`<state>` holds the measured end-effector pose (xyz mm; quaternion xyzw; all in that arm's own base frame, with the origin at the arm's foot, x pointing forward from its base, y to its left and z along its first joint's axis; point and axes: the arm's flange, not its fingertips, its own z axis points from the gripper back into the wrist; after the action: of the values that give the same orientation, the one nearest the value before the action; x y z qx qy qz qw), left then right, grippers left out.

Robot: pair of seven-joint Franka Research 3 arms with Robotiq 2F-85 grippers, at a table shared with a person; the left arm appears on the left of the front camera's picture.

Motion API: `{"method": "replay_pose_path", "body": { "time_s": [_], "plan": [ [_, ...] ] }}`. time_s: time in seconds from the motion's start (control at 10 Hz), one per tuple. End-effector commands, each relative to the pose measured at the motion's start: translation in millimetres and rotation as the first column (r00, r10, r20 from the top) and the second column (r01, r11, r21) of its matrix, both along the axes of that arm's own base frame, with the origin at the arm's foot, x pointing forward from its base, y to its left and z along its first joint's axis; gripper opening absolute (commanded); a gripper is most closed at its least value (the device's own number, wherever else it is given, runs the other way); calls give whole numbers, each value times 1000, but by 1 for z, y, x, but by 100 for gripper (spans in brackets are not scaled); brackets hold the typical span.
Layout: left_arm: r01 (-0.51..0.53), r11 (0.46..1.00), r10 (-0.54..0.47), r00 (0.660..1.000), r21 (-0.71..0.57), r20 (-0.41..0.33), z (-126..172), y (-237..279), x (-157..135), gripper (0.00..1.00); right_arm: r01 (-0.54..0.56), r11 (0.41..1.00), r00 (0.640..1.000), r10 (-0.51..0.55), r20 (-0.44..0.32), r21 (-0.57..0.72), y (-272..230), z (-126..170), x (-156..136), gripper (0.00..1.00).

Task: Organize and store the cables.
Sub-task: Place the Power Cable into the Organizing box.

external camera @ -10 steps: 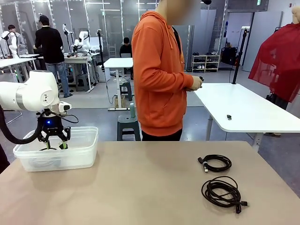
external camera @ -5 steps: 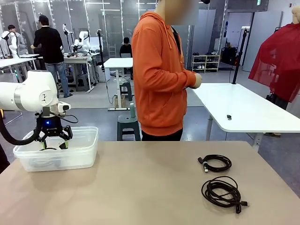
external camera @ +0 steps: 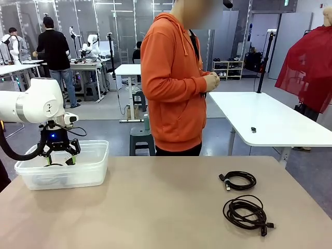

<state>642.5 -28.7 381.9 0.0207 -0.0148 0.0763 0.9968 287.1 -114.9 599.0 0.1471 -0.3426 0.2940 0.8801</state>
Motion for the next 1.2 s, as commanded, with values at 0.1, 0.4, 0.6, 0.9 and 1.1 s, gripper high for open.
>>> {"method": "replay_pose_path", "body": {
  "time_s": [0.1, 0.4, 0.6, 0.9, 1.1],
  "plan": [
    [2, 1000, -2, 1000, 6, 4, 1, 1, 3, 100, -3, 1000, 1000, 3, 5, 3, 1, -1, 0, 100],
    [0, 1000, 0, 1000, 0, 0, 0, 0, 0, 97, -3, 1000, 1000, 3, 5, 3, 1, -1, 0, 100],
    [138, 987, -137, 990, -79, 20, 53, 10, -21, 100, -3, 1000, 1000, 3, 5, 3, 1, -1, 0, 100],
    [388, 911, -375, 920, -140, 111, 123, 11, -64, 100, -3, 1000, 1000, 3, 5, 3, 1, -1, 0, 100],
    [490, 864, -472, 869, -114, 151, 165, 1, -101, 100, -3, 1000, 1000, 3, 5, 3, 1, -1, 0, 100]
  ]
}}
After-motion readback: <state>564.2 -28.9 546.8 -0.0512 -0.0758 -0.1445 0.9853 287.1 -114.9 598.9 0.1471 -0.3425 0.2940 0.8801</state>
